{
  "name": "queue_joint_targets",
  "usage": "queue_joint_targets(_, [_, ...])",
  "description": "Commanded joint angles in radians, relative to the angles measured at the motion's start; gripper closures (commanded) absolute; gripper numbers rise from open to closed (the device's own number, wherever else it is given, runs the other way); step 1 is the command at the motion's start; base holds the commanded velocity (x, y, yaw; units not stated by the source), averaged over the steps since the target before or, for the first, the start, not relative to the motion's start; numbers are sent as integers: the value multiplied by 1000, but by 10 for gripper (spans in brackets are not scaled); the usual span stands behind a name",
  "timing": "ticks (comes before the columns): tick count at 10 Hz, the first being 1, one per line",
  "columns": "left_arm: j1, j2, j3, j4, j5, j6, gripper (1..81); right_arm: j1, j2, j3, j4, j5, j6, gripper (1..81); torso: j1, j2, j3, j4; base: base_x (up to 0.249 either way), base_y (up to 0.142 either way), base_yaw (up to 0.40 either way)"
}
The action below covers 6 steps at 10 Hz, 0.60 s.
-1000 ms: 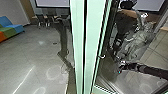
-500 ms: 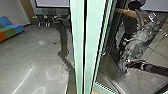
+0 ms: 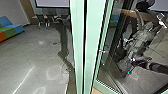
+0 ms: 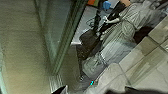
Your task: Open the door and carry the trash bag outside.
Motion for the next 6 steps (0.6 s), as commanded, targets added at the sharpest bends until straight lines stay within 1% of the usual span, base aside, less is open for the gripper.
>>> queue_joint_targets(1, [-22,6,4,0,65,-4,811,159,-32,-25,-75,-74,1,10,0,0,0,0,0,0,0])
queue_joint_targets(4, [-22,11,4,2,65,-4,811,127,-66,-33,-76,-70,3,10,0,0,0,0,0,0,0])
queue_joint_targets(6, [-22,14,4,3,65,-4,811,93,-112,-36,-73,-59,3,10,0,0,0,0,0,0,0])
